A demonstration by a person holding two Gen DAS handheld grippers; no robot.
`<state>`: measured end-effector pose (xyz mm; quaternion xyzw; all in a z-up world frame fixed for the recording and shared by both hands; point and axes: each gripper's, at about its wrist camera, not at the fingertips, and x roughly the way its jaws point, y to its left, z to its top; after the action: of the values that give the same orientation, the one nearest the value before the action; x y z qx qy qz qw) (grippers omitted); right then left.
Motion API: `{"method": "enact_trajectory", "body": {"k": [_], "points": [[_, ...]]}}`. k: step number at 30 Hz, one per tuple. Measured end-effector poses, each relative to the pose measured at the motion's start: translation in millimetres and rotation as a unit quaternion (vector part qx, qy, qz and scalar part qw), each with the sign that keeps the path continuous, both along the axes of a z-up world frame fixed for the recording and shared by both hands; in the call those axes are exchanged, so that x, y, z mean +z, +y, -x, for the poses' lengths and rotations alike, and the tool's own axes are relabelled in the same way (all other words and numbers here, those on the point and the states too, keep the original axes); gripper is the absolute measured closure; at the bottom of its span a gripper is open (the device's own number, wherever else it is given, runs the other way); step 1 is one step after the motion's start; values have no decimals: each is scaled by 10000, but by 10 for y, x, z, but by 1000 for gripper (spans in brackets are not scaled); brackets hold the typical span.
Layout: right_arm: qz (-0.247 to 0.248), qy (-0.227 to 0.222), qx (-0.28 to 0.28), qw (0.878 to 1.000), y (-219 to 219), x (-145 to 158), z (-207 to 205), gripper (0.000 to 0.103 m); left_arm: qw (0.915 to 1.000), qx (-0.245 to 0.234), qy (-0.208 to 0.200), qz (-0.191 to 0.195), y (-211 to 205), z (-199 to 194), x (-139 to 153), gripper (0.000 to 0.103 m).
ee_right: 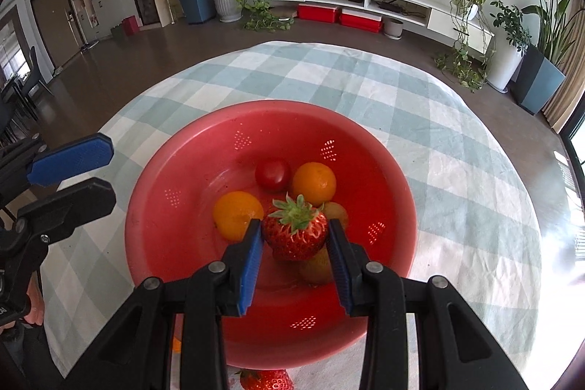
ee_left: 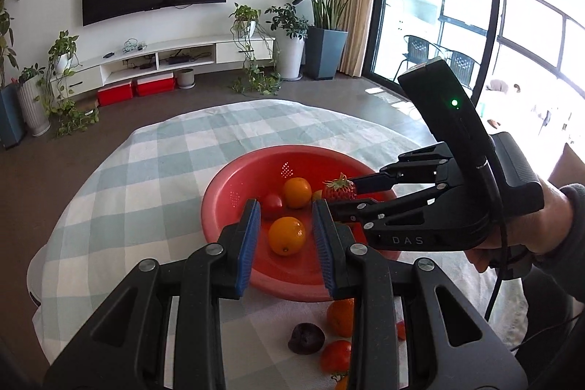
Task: Organize fruits
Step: 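Carry the strawberry over the red colander with the right gripper while the left holds the orange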
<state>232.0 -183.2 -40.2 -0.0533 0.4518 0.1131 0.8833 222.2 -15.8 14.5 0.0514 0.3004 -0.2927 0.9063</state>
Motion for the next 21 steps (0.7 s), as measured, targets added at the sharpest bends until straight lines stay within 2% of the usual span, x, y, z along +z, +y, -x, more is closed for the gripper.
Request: {"method": "enact_trajectory", "body": {"k": [4, 7, 8, 11, 12, 16, 19, 21], "points": [[-101, -83, -10, 9999, -62, 22, 47, 64, 9998, -34, 188, -28, 29, 25, -31, 75], [-179, -174, 12, 9997, -80, 75, 104, 64, 9990, -157, 258, -332, 8, 271, -25, 75], [-222, -208, 24, 9995, -81, 97, 120, 64, 9986, -200, 291, -399, 12, 372, -30, 70], [-309, -253, 52, 9992, -61, 135, 137, 64, 9975, -49, 402, -572, 61, 651, -112, 27], [-325, -268, 62, 9991, -51, 142, 145, 64, 9971, -13, 450, -606, 78, 746, -157, 24], [-373, -262, 66, 9989, -20, 137, 151, 64, 9945, 67, 619, -842, 46, 1001, -394, 24], [-435, -256, 47, 9987, -5, 138, 165, 64, 9914, 135, 932, -907, 15, 999, -620, 25], [-411, -286, 61, 9987, 3, 150, 185, 64, 9898, 127, 1000, -1011, -32, 1023, -712, 25]]}}
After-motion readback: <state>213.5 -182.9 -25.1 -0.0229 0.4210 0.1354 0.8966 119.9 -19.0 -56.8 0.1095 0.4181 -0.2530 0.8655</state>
